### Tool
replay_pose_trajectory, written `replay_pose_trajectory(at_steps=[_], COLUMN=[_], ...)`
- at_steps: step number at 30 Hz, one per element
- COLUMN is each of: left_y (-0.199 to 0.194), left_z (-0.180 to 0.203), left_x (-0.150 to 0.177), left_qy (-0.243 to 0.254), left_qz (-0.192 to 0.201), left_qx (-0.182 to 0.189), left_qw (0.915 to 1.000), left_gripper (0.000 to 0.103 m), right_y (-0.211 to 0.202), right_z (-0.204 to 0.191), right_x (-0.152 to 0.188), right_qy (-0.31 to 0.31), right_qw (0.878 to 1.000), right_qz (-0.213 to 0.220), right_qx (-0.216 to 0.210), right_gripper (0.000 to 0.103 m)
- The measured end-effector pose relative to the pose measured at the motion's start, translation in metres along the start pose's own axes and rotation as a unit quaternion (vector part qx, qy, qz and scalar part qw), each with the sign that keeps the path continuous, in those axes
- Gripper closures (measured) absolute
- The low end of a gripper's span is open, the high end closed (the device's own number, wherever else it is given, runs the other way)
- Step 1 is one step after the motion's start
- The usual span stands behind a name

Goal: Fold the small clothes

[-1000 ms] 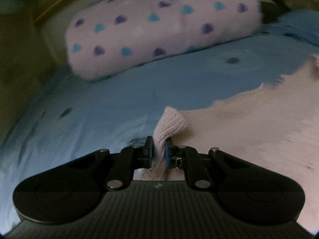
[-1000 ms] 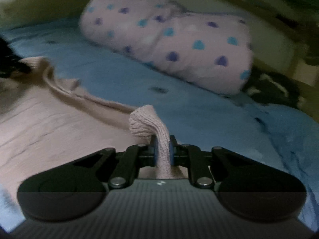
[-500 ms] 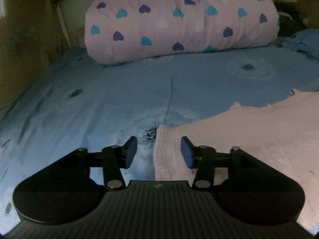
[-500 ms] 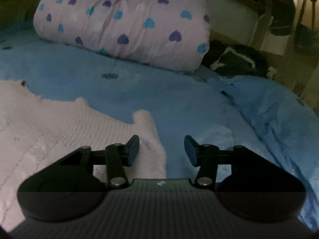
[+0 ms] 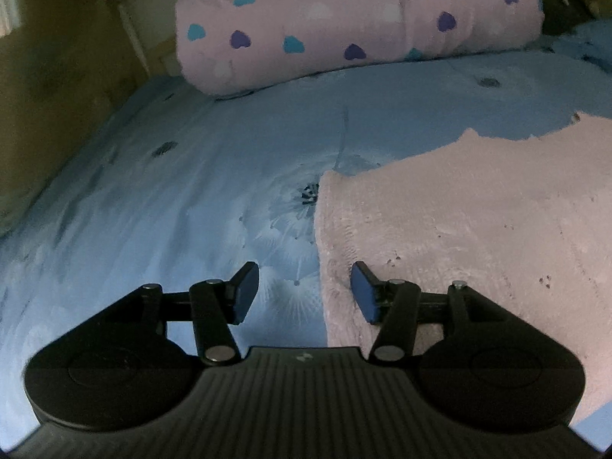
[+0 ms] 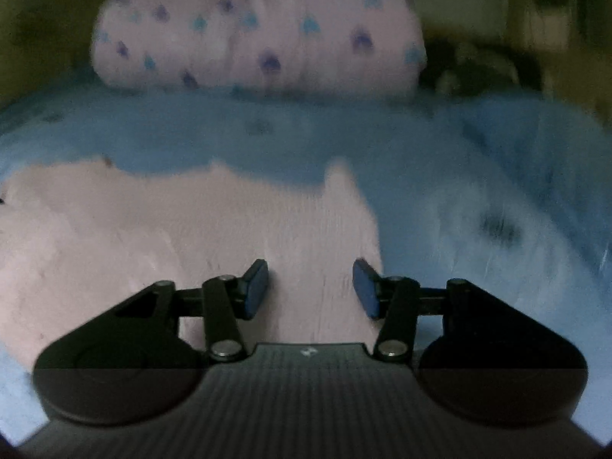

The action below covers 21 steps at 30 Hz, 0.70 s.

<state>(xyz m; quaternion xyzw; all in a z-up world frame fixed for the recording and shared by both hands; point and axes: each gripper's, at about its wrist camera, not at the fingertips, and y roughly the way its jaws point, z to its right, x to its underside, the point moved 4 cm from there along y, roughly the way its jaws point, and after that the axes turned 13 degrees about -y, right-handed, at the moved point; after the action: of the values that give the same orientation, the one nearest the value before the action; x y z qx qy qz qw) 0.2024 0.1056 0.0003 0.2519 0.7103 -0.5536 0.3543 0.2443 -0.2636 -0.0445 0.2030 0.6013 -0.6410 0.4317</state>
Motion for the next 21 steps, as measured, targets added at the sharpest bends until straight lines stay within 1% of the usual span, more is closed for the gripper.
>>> replay_pose_trajectory(at_steps=[1,2,4,7,8,9,11,12,13,15,17,19,21], left_y=[-0.002,-0.006,-0.017,-0.038,-0.046,-0.054,-0.07,-0.078,-0.086,-0.101,-0.114,-0.126,-0.137], left_z=[-0.001,-0.001,-0.002,-0.001,-0.001,0.0,0.001,0.003,0.005,0.008,0.01,0.009,0.006], left_x=[0.0,0.0,-0.001,-0.003,-0.003,-0.003,-0.005,-0.005,-0.005,-0.007,-0.008,-0.009,-0.007], left_qy=[-0.004,-0.007,-0.014,-0.006,-0.005,-0.005,-0.009,-0.011,-0.011,-0.014,-0.025,-0.044,-0.061], left_qz=[-0.002,-0.004,-0.009,-0.016,-0.019,-0.023,-0.027,-0.029,-0.032,-0.04,-0.05,-0.06,-0.071], left_qx=[-0.002,-0.003,0.001,0.015,0.019,0.023,0.032,0.038,0.044,0.053,0.059,0.064,0.072], left_qw=[1.0,1.0,0.9999,0.9997,0.9996,0.9995,0.9991,0.9988,0.9985,0.9976,0.9967,0.9952,0.993], left_gripper=[0.043,0.043,0.043,0.043,0.041,0.034,0.024,0.022,0.021,0.02,0.019,0.018,0.013], right_y=[0.001,0.001,-0.001,-0.011,-0.016,-0.023,-0.037,-0.044,-0.053,-0.069,-0.084,-0.096,-0.107], right_z=[-0.001,-0.002,-0.002,0.001,0.002,0.001,-0.003,-0.005,-0.007,-0.01,-0.011,-0.011,-0.012], right_x=[0.005,0.006,0.002,-0.002,-0.003,-0.004,-0.006,-0.007,-0.007,-0.008,-0.009,-0.009,-0.007], right_qy=[0.014,0.015,0.027,0.064,0.074,0.08,0.076,0.073,0.071,0.074,0.09,0.111,0.13], right_qw=[1.0,1.0,0.999,0.998,0.997,0.997,0.997,0.997,0.997,0.996,0.994,0.992,0.989], right_qz=[0.016,0.021,0.014,0.007,0.009,0.012,0.021,0.025,0.03,0.041,0.053,0.056,0.058], right_qx=[0.003,0.007,0.012,0.009,0.008,0.005,-0.001,-0.002,-0.001,-0.004,-0.012,-0.021,-0.03], right_gripper=[0.051,0.051,0.051,0.048,0.048,0.047,0.047,0.047,0.046,0.038,0.033,0.033,0.032])
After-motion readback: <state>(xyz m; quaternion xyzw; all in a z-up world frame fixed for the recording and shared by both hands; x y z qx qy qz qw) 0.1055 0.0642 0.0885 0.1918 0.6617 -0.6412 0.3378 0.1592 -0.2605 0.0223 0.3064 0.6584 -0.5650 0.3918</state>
